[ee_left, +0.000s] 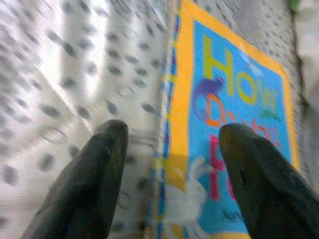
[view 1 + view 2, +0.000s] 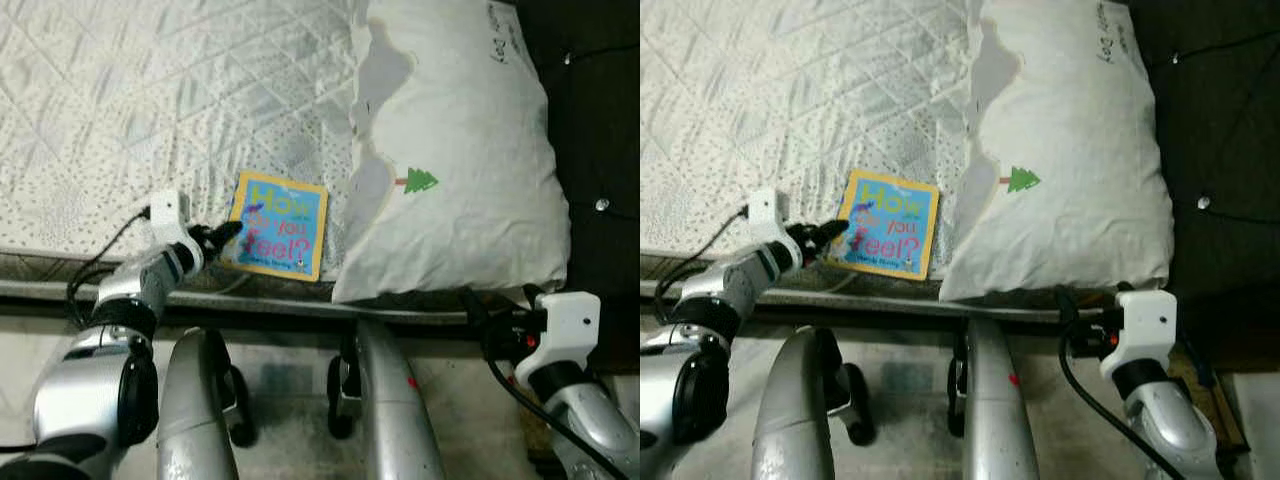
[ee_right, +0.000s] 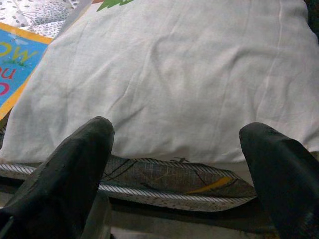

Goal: Clean up the room

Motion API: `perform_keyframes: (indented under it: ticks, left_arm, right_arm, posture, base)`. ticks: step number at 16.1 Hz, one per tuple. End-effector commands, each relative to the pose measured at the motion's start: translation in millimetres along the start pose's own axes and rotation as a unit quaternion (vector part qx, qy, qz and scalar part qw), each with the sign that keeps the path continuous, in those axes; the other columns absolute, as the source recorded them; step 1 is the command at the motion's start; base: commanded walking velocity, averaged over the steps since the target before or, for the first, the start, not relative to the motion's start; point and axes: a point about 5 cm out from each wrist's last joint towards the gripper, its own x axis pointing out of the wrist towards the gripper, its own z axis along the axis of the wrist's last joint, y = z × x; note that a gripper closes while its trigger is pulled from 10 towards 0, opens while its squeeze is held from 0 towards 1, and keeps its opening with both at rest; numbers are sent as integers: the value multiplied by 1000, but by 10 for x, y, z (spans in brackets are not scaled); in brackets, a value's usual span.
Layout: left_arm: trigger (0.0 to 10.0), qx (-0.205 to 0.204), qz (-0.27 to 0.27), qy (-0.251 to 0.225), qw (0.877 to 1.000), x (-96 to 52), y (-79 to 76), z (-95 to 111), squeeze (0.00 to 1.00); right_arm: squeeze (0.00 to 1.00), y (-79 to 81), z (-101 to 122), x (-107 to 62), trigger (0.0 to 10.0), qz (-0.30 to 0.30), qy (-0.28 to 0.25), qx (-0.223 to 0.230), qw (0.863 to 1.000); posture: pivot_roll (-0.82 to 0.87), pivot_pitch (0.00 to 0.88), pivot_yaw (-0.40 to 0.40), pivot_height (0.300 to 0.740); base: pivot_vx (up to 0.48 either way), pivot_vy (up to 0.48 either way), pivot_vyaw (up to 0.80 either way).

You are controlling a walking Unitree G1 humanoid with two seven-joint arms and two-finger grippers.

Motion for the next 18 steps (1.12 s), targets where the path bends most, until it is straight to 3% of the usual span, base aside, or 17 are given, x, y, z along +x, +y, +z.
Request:
perform_keyframes:
  ticks: [1,6,8,10,14,16,18]
  left_arm:
    - [10000,7,27,2,1000,-21,73,-43,1000]
    - [10000,16,65,-32,997,-37,92,-130,1000]
    - [10000,25,79,-66,994,-136,81,-276,1000]
    - [10000,27,84,-89,992,-236,18,-363,1000]
    - [10000,56,54,-136,988,-503,-324,-530,1000]
    - [10000,66,30,-101,992,-589,-471,-707,1000]
    - [10000,82,-16,-17,996,-583,-623,-950,1000]
  right_arm:
    - [0,-45,-60,-37,10000,-11,15,-3,1000]
    - [0,-2,-85,19,10000,-11,8,6,1000]
    - [0,91,-119,78,10000,-3,6,18,1000]
    - [0,115,-139,97,10000,-1,6,22,1000]
    - [0,157,-170,152,10000,2,2,32,999]
    - [0,202,-184,190,10000,3,-1,38,999]
    - [0,273,-200,227,10000,9,-4,45,999]
  posture:
    - [-289,313,-91,586]
    - [-252,293,-67,586]
    - [-214,283,-50,586]
    - [-191,278,-45,586]
    - [-152,275,-29,586]
    - [-127,273,-21,586]
    - [-117,276,-17,586]
  base:
    - [0,0,0]
    - [0,0,0]
    - [0,0,0]
    - [0,0,0]
    - [0,0,0]
    - [0,0,0]
    - [0,0,0]
